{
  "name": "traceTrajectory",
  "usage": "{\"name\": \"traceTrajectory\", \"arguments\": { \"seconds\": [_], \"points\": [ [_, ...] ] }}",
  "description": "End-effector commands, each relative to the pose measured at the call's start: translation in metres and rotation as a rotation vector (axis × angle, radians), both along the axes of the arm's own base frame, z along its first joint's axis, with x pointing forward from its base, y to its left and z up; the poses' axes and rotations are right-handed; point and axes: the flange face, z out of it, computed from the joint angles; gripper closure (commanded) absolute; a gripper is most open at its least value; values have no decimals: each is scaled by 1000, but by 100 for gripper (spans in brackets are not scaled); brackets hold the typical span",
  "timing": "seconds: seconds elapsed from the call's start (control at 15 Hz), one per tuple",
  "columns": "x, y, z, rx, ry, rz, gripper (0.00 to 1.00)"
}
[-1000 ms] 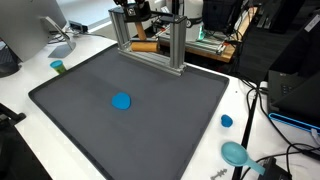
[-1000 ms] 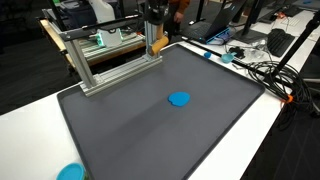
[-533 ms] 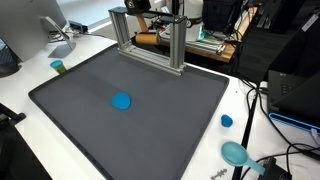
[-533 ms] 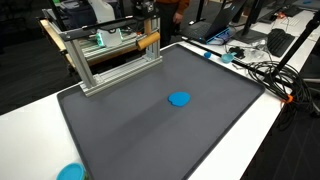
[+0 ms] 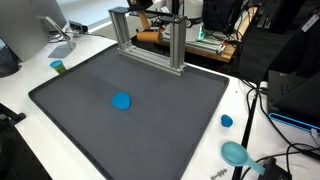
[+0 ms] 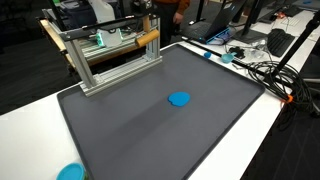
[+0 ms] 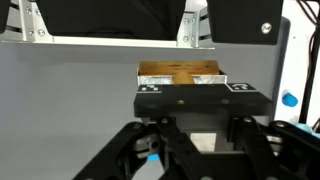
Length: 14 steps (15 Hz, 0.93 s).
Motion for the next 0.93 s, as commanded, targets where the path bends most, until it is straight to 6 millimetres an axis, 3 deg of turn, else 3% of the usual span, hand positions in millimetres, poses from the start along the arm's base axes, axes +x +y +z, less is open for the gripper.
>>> {"name": "traceTrajectory", "arguments": {
  "seconds": [0.0,0.33,0.4,0.53,0.87],
  "points": [
    [0,2,1,-1,1,5,53],
    [1,5,1,-2,0,10,53],
    [1,5,1,-2,0,10,78],
    [-12,5,3,-23,-38,-29,78],
    [-67,3,10,-132,-173,-49,78]
  ]
}}
